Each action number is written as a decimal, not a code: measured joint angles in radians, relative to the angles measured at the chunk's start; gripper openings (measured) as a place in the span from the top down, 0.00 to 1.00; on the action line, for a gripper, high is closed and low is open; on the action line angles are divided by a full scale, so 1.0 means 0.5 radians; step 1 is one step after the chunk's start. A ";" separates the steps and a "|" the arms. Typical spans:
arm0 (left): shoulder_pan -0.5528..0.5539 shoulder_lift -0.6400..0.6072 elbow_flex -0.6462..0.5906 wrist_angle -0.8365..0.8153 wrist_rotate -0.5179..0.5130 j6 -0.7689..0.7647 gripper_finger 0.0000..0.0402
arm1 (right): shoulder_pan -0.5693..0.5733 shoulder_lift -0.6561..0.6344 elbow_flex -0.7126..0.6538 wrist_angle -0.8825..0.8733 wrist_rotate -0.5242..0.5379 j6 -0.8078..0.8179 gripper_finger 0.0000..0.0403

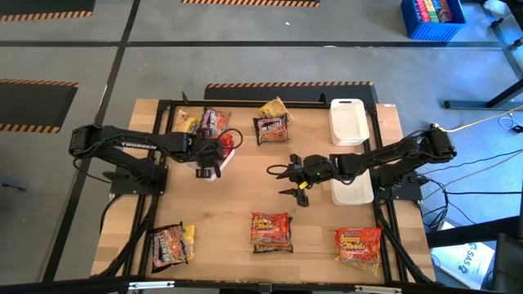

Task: Sort Maruchan noodles
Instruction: Put the top orange noodle into the left white bin

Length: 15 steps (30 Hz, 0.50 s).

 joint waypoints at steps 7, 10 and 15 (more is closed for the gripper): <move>0.039 0.000 0.000 0.001 -0.057 -0.151 0.50 | -0.001 0.000 0.000 0.000 0.000 0.000 0.41; 0.039 0.000 0.000 0.012 -0.108 -0.172 0.51 | -0.001 0.000 0.000 0.000 0.000 0.001 0.41; 0.038 0.002 0.091 -0.070 -0.037 -0.297 0.51 | -0.001 0.000 0.000 0.000 0.000 0.008 0.41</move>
